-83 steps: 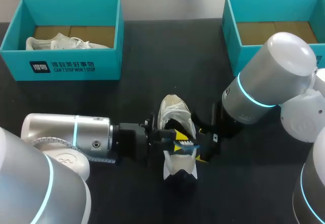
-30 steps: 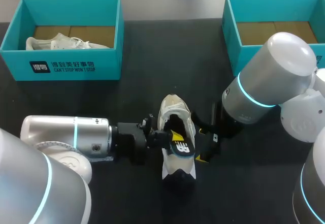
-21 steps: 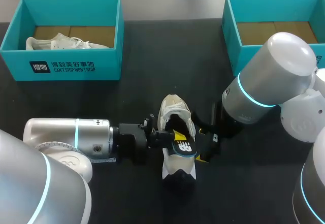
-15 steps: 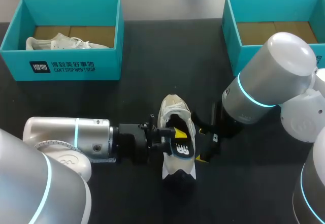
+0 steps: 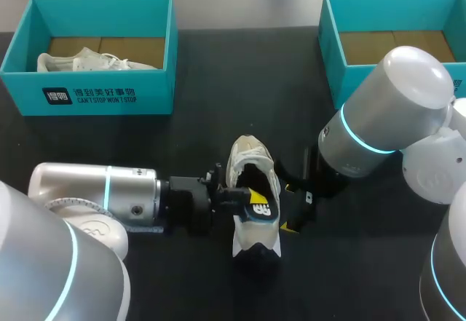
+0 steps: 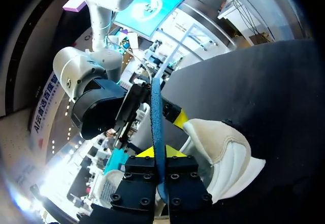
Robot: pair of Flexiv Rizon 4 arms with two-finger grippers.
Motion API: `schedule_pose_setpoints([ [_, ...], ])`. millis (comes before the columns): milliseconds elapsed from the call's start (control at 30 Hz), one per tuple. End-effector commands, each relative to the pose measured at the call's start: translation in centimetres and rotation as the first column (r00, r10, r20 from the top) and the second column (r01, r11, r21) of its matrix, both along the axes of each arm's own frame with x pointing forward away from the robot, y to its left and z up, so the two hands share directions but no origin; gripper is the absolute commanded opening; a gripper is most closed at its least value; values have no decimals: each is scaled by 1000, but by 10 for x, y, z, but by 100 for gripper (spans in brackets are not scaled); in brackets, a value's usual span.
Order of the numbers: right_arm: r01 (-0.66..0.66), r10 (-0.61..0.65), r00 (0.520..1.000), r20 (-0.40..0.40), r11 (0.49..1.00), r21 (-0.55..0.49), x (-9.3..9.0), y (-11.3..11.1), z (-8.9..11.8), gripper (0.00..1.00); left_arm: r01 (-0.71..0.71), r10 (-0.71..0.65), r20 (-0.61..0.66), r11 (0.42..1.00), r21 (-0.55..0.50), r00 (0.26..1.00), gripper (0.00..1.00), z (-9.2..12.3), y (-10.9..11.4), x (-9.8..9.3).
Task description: Take the shoe out of the shoebox, open the shoe tongue, remove and reinsert the insole, then place the shoe into the shoebox
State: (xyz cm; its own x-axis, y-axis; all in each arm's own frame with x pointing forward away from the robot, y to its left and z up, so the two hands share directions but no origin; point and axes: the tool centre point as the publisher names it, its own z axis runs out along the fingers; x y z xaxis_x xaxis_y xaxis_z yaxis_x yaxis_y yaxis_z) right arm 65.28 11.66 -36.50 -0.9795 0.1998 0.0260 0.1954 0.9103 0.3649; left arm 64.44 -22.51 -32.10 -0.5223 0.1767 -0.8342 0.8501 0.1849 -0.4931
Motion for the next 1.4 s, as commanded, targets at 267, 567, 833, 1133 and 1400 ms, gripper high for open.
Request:
schedule_pose_setpoints([
  [267,2,-2,1000,3,1000,-1,-1,1,-1,100,2,-5,50,997,73,999,0,-18,-3,14],
  [567,2,-2,1000,3,1000,-1,-1,1,-1,100,2,-2,6,999,33,1000,11,-10,-3,8],
  [833,2,-2,1000,3,1000,-1,-1,1,-1,100,-18,20,-53,999,49,998,69,0,3,-2],
  [1133,2,-2,1000,3,1000,-1,-1,1,-1,100,-69,83,-117,990,121,990,28,-5,5,2],
  [1400,2,-2,1000,3,1000,-1,-1,1,-1,100,-73,110,-195,979,191,975,26,-13,2,4],
])
